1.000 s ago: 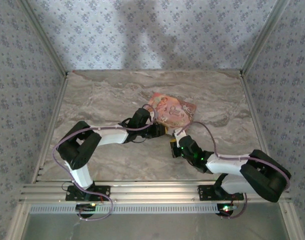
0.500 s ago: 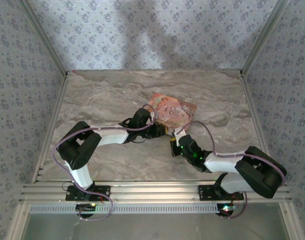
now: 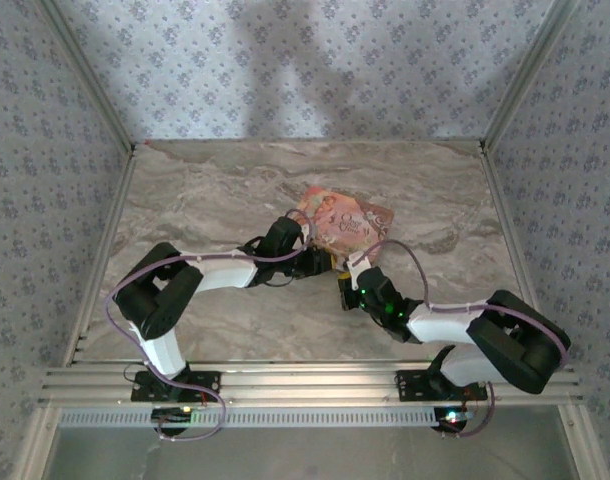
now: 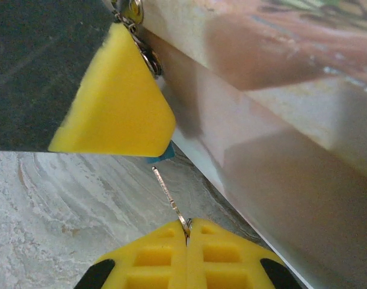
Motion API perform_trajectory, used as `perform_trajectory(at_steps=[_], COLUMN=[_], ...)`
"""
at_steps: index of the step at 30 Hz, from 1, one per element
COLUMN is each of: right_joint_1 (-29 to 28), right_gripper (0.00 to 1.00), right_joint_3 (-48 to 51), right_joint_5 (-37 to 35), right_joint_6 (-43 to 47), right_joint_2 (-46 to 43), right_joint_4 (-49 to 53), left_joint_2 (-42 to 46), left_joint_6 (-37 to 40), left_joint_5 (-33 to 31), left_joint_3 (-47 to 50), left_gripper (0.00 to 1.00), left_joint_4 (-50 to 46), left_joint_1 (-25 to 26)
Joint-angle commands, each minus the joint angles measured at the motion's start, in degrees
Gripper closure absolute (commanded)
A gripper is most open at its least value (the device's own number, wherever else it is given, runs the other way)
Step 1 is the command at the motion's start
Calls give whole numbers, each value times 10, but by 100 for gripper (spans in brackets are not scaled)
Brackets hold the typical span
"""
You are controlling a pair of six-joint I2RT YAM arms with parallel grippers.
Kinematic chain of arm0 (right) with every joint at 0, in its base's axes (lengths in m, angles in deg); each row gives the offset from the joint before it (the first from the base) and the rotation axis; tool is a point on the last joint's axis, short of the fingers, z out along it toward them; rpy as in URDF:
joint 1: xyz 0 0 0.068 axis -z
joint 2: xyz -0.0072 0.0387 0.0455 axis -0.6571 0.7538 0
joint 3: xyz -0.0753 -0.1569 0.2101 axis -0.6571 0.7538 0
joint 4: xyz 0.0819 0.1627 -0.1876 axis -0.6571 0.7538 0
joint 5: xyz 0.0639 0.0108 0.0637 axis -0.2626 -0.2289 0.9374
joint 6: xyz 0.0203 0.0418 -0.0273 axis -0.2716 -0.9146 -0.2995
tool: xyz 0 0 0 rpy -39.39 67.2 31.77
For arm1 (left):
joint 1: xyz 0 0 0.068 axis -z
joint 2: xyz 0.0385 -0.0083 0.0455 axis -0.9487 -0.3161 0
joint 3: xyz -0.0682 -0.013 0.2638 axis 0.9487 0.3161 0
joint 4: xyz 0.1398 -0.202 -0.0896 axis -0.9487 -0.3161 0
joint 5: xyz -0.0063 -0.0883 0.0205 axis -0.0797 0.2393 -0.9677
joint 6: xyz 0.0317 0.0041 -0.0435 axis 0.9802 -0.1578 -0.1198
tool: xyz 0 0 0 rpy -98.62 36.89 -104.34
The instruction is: Unlock the padlock with the key
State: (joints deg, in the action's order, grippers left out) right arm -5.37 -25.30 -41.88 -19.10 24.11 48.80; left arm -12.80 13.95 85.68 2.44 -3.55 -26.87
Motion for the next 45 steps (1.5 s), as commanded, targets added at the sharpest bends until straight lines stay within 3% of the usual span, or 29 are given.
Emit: perform_trajectory(at_steps=[1,45], right_joint_1=[4,9], right_gripper=[100,100], right_joint_3=[-13,-36], right_joint_5=[3,-11], right_joint_6=[7,20], right_joint_2=[6,44], right_joint_4=[-15,-68], left_joint_2=[29,29], left_joint_6=[-11,-23], left_joint_5=[24,30], left_joint_3=[-19,-24], left_gripper=[77,77], left_joint_4=[11,14], left_joint_1=[5,9])
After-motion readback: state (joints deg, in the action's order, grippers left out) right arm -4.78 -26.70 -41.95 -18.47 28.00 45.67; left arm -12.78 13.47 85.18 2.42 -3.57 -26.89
